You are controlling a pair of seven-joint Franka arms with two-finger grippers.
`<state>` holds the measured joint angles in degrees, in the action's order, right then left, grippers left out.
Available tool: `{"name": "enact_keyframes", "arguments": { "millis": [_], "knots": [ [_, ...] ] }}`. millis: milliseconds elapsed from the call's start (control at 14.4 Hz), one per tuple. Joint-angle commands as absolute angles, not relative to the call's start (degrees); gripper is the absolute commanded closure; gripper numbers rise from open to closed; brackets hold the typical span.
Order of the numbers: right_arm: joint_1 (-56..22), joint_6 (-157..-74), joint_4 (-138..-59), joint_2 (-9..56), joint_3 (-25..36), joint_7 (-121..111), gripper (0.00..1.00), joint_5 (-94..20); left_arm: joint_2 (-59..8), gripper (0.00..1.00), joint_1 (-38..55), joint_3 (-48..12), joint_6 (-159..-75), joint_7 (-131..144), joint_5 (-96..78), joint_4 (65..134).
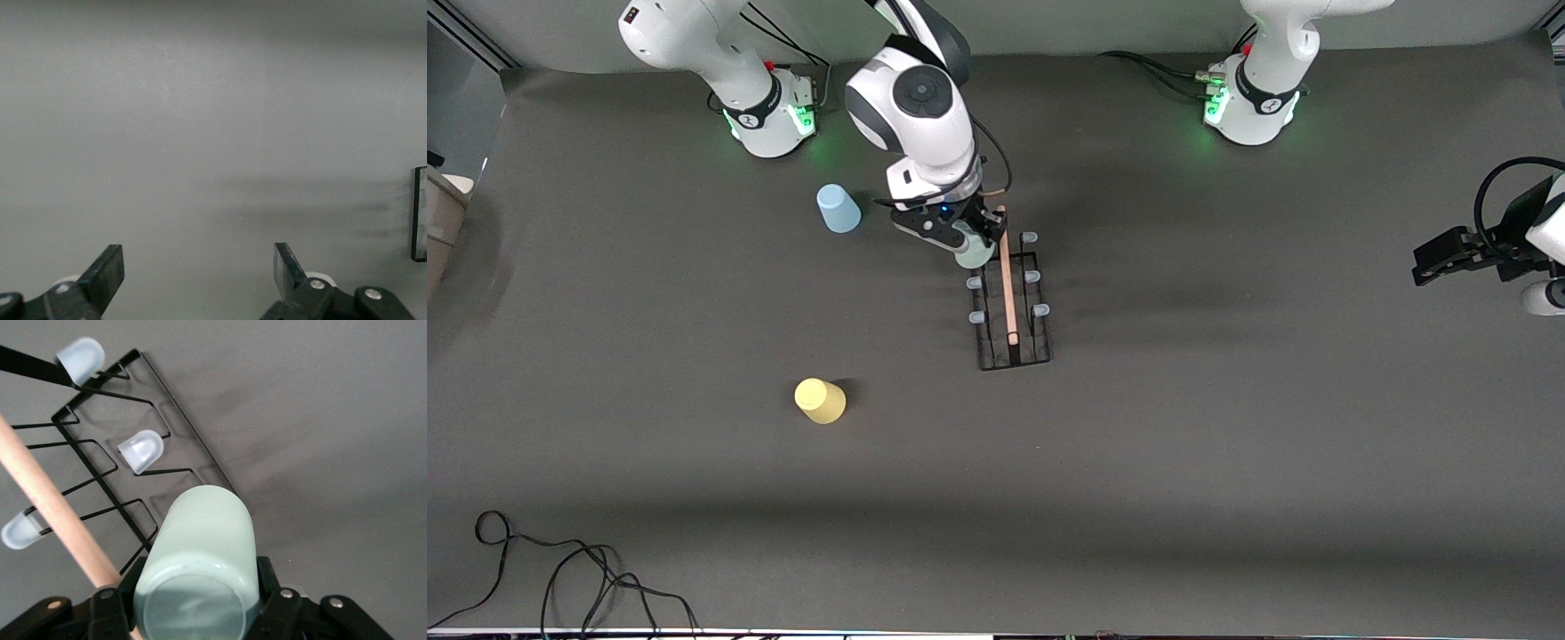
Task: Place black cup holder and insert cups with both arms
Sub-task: 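Carry the pale green cup over the rack with the right gripper, then release the green cup onto a rack peg and raise the right gripper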
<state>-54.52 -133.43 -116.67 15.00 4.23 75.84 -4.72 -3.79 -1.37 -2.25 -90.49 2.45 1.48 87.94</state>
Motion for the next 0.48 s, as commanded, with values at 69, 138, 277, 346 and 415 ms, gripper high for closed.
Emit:
{"name": "enact_keyframes", "arguments": {
  "millis": [69, 138, 277, 346, 415],
  "knots": [
    [-54.93, -134.03, -113.38, 18.28, 4.92, 76.99, 0.04, -5.19, -3.95, 0.00, -0.70, -2.29, -89.83, 3.43, 1.49, 86.49],
    [-54.84, -134.03, -113.29, 18.11, 4.92, 76.99, 0.01, -5.19, -3.96, 0.00, -0.88, -2.29, -89.82, 3.34, 1.49, 86.48],
    [-54.67, -133.60, -112.33, 16.97, 5.36, 76.21, 0.00, -5.19, -4.31, 0.00, -0.88, -2.37, -89.74, 3.25, 1.41, 86.48],
    [-54.49, -132.29, -111.63, 16.09, 5.54, 75.85, 0.00, -5.19, -4.31, 0.00, -0.88, -2.29, -90.17, 3.43, 1.15, 86.48],
    [-54.14, -129.67, -110.32, 15.65, 6.23, 75.50, 0.00, -5.19, -4.31, 0.00, -0.79, -2.29, -90.44, 3.43, 1.40, 86.57]
  ]
}}
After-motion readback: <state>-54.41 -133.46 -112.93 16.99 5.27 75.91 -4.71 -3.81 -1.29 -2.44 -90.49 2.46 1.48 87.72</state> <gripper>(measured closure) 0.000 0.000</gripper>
